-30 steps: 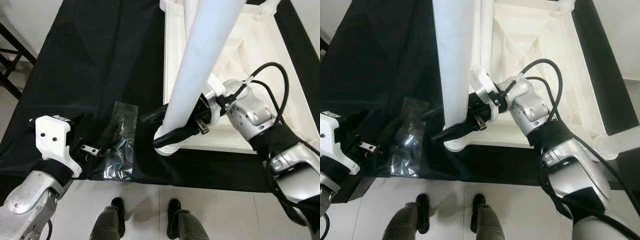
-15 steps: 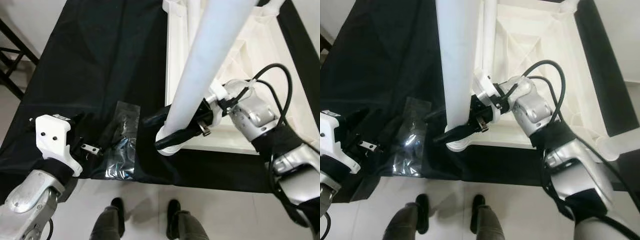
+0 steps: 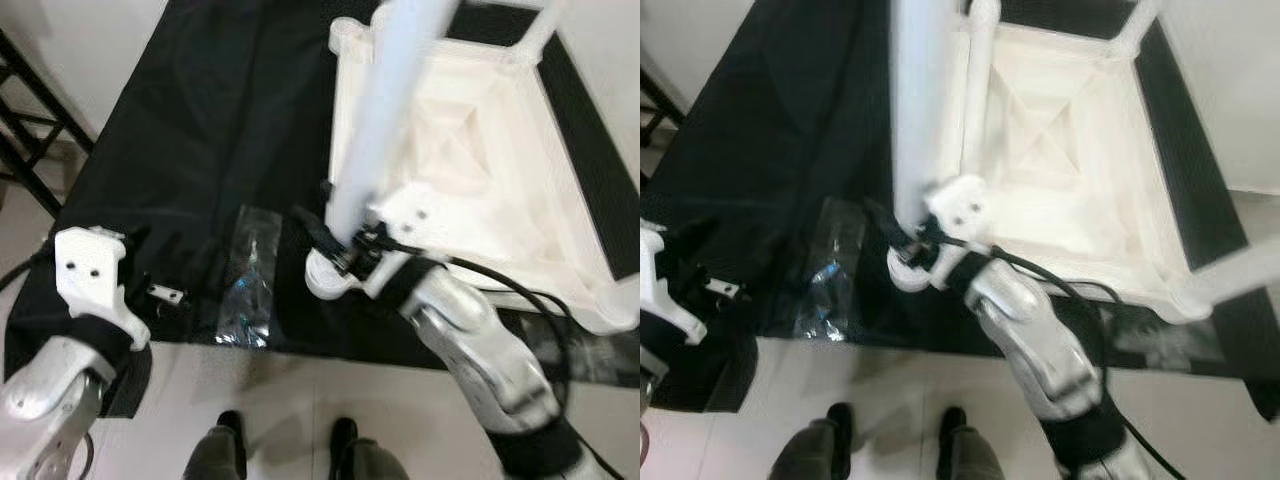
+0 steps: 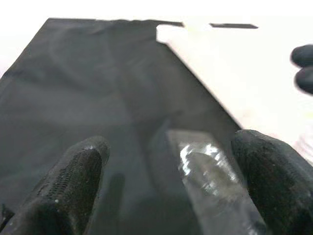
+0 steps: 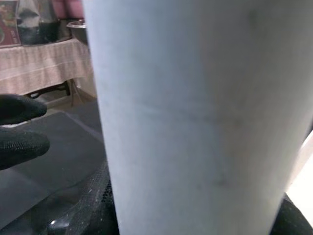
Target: Building children table
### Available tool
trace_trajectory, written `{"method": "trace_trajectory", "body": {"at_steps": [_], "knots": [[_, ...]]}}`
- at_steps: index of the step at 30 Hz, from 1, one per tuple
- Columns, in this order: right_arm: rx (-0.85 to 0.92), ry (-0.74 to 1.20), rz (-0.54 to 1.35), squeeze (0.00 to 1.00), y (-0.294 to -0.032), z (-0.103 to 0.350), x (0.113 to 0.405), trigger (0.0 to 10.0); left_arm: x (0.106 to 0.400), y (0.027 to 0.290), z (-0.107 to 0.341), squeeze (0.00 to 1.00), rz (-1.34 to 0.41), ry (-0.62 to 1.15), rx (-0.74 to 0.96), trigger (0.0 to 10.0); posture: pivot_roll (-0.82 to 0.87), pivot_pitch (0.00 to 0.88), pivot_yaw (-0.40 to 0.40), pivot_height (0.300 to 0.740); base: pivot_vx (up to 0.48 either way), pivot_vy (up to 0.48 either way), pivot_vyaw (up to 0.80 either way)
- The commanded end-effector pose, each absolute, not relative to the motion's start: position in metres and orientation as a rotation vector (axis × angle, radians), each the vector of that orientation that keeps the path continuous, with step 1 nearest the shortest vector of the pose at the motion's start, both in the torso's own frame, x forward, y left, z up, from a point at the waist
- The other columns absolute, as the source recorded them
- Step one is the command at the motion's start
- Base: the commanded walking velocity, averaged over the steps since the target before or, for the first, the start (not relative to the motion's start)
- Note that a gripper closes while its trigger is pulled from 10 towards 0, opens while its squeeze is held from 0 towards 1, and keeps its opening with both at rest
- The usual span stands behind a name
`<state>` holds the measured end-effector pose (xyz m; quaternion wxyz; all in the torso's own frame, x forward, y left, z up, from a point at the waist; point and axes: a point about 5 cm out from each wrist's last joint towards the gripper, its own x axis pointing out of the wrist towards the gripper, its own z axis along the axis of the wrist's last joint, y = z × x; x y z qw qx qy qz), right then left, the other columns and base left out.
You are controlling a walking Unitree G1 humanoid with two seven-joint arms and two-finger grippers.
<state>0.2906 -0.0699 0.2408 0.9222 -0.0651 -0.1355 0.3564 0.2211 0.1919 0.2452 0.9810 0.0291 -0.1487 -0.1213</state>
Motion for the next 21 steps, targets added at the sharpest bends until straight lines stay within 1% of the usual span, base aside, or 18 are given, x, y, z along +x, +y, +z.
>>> {"method": "trace_trajectory", "body": {"at_steps": [1, 2, 5, 7, 13, 15, 17, 19, 20, 21], "knots": [[-0.193, 0.037, 0.654, 0.0, -0.082, 0.178, 0.302, 10.0, 0.221, 0.192, 0.241, 0.0, -0.246, -0.281, 0.074, 10.0, 0.16, 0.359, -0.073, 0.74, 0.0, 0.0, 0.0], [-0.194, 0.037, 0.636, 0.0, -0.077, 0.182, 0.3, 10.0, 0.221, 0.192, 0.24, 0.0, -0.247, -0.283, 0.071, 10.0, 0.16, 0.351, -0.069, 0.74, 0.0, 0.0, 0.0], [-0.201, 0.028, 0.593, 0.0, -0.077, 0.19, 0.3, 10.0, 0.222, 0.191, 0.239, 0.0, -0.253, -0.282, 0.071, 10.0, 0.16, 0.349, -0.066, 0.74, 0.0, 0.0, 0.0], [-0.212, 0.01, 0.568, 0.0, -0.081, 0.197, 0.303, 10.0, 0.222, 0.191, 0.239, 0.0, -0.257, -0.285, 0.071, 10.0, 0.16, 0.347, -0.065, 0.74, 0.0, 0.0, 0.0], [-0.213, -0.037, 0.589, 0.0, -0.089, 0.211, 0.316, 10.0, 0.225, 0.192, 0.241, 0.0, -0.26, -0.292, 0.075, 10.0, 0.15, 0.342, -0.058, 0.74, 0.0, 0.0, 0.0], [-0.216, -0.056, 0.561, 0.0, -0.097, 0.218, 0.325, 10.0, 0.227, 0.193, 0.243, 0.0, -0.259, -0.302, 0.079, 10.0, 0.15, 0.337, -0.064, 0.74, 0.0, 0.0, 0.0], [-0.216, -0.056, 0.561, 0.0, -0.097, 0.218, 0.325, 10.0, 0.227, 0.193, 0.243, 0.0, -0.259, -0.302, 0.079, 10.0, 0.15, 0.337, -0.064, 0.74, 0.0, 0.0, 0.0], [-0.192, -0.068, 0.538, 0.0, -0.1, 0.221, 0.328, 10.0, 0.228, 0.193, 0.245, 0.0, -0.259, -0.308, 0.08, 10.0, 0.15, 0.337, -0.064, 0.74, 0.0, 0.0, 0.0], [-0.122, -0.088, 0.524, 0.0, -0.1, 0.223, 0.326, 10.0, 0.23, 0.194, 0.247, 0.0, -0.26, -0.319, 0.08, 10.0, 0.15, 0.335, -0.065, 0.74, 0.0, 0.0, 0.0], [-0.122, -0.088, 0.524, 0.0, -0.1, 0.223, 0.326, 10.0, 0.23, 0.194, 0.247, 0.0, -0.26, -0.319, 0.08, 10.0, 0.15, 0.335, -0.065, 0.74, 0.0, 0.0, 0.0]]}}
